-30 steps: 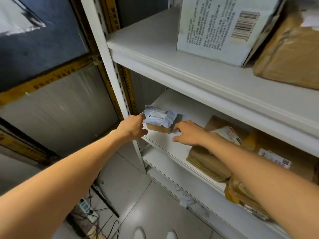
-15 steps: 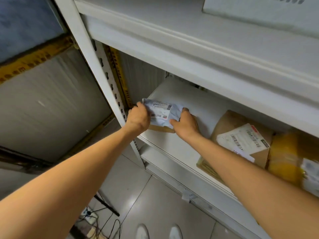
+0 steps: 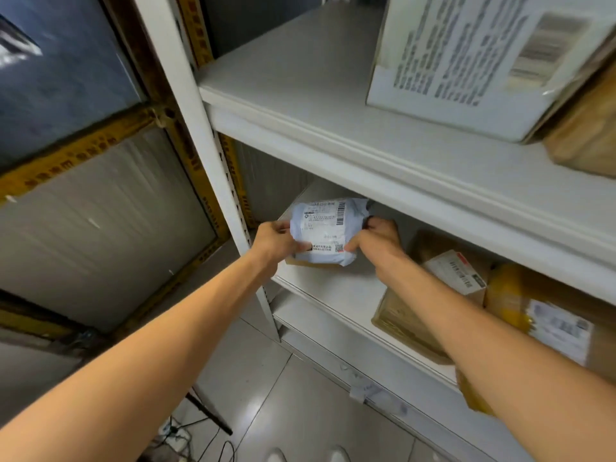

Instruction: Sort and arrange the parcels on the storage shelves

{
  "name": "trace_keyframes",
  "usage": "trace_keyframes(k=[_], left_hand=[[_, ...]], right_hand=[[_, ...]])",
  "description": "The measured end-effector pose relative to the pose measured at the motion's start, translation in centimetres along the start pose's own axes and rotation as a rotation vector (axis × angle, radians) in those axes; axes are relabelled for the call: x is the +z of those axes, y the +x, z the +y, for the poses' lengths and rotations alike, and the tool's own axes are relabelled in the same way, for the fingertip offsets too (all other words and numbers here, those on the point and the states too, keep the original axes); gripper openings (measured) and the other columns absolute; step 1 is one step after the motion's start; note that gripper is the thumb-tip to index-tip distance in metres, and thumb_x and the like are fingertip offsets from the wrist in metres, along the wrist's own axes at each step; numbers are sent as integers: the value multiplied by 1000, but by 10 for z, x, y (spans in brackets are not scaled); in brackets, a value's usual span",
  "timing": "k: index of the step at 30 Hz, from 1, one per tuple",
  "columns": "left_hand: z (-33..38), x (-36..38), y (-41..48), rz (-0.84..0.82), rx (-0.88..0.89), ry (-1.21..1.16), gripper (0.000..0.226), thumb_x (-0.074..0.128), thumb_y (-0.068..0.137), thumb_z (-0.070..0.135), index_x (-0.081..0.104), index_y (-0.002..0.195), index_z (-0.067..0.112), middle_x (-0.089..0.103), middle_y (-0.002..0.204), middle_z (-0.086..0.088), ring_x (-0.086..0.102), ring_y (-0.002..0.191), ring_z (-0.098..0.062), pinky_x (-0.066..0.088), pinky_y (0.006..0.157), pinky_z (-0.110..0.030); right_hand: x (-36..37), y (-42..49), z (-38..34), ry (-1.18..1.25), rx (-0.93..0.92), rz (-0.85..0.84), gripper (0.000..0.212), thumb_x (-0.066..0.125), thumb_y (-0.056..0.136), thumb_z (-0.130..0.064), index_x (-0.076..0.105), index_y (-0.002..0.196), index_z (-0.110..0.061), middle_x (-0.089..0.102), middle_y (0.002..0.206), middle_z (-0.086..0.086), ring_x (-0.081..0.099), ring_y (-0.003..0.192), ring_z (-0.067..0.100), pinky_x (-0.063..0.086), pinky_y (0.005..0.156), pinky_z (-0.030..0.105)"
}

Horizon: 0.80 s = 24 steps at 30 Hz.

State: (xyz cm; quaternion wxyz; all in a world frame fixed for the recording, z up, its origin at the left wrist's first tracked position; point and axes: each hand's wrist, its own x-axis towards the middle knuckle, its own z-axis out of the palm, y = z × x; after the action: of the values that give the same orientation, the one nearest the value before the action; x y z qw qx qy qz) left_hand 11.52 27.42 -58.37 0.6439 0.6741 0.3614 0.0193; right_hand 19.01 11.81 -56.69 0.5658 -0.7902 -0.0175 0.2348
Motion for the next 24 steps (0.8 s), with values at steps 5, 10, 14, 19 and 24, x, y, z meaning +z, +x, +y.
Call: trace_keyframes(k=[5,10,14,19,24], left_hand=[[2,4,-39,-114,-46,-207,29,68,84,-2,60,109,8,68,104,-10,63,89,-22,52,75,-29],[9,3,-56,-76,-19,-191,43,70,83,1,53,122,4,65,106,-9,64,80,-15,53,54,-21],[12,-7,-59,-106,-56,-163,40,72,83,4,56,119,-2,67,114,-14,66,91,-22,54,66,-26],[12,-17,-70,-270,-192,-157,27,71,86,17,62,108,5,73,97,-7,67,91,-20,53,82,-31],[3,-10,-75,-155,-73,-228,30,69,82,-4,64,110,3,70,100,-5,68,86,-14,54,70,-25]], right_hand=[[-30,-32,-5,7,34,-40,23,63,82,8,66,102,-3,68,109,13,62,93,23,53,76,26],[-37,-48,-5,48,-20,-35,38,68,82,5,62,119,-1,66,116,12,61,95,20,50,80,28],[-37,-52,-5,25,-51,-49,41,68,80,10,63,119,-1,66,119,14,63,98,22,51,85,32],[-41,-56,1,20,-34,-52,42,69,71,17,64,110,1,69,111,15,65,91,22,54,71,28],[-43,-65,8,14,-117,17,36,69,72,16,68,106,4,68,100,11,62,85,18,49,63,17]])
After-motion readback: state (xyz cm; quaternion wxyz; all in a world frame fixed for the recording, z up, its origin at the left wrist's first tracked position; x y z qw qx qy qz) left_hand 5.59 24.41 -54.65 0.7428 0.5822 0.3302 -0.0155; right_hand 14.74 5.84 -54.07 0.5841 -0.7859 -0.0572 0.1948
